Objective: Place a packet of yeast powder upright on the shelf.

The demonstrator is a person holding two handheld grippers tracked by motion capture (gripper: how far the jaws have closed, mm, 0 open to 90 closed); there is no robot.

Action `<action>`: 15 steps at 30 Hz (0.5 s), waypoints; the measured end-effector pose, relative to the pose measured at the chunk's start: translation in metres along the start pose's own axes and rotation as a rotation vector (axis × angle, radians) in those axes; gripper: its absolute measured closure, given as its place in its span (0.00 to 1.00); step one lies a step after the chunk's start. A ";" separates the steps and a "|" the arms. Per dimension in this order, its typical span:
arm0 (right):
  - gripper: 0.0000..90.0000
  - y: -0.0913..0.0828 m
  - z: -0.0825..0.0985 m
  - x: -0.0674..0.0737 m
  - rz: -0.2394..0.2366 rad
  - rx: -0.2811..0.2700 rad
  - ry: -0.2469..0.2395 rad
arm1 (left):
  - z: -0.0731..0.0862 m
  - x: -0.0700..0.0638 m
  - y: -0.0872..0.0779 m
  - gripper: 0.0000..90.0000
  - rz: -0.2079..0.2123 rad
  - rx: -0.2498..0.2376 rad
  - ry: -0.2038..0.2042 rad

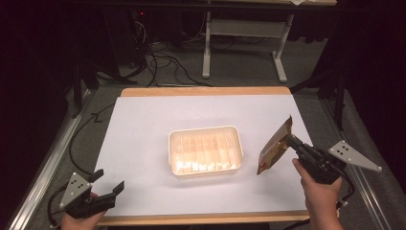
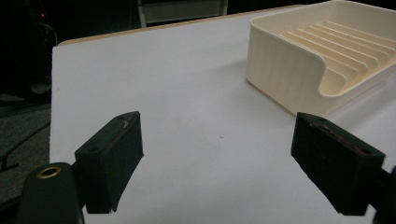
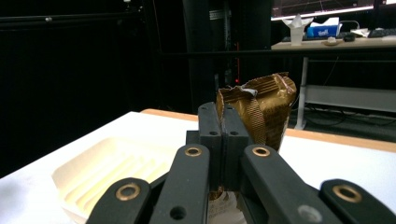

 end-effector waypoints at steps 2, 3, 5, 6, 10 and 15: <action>1.00 0.001 -0.004 0.003 -0.008 -0.010 -0.003 | 0.000 0.001 0.000 0.19 0.000 0.001 -0.001; 1.00 0.002 -0.007 0.005 -0.011 -0.013 -0.006 | 0.000 0.001 0.000 0.19 0.000 0.002 -0.001; 1.00 0.003 -0.010 0.007 -0.016 -0.018 -0.009 | 0.001 0.000 0.000 0.19 -0.001 0.001 -0.002; 1.00 0.003 -0.012 0.009 -0.018 -0.020 -0.014 | 0.001 0.000 0.000 0.19 -0.001 0.002 0.000; 1.00 0.003 -0.018 0.015 -0.029 -0.026 -0.031 | 0.000 0.000 0.000 0.19 -0.002 0.003 0.002; 1.00 0.004 -0.025 0.020 -0.037 -0.030 -0.040 | 0.001 0.001 0.000 0.19 -0.007 0.011 -0.001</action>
Point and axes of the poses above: each handheld gripper's, and its own axes: y roughly forward along the jaws, z roughly out of its underside, x roughly to its left, the point moved 10 cm from there along y, roughly forward along the jaws, and after that the axes turned 8 degrees about y, right-handed, at the moved point
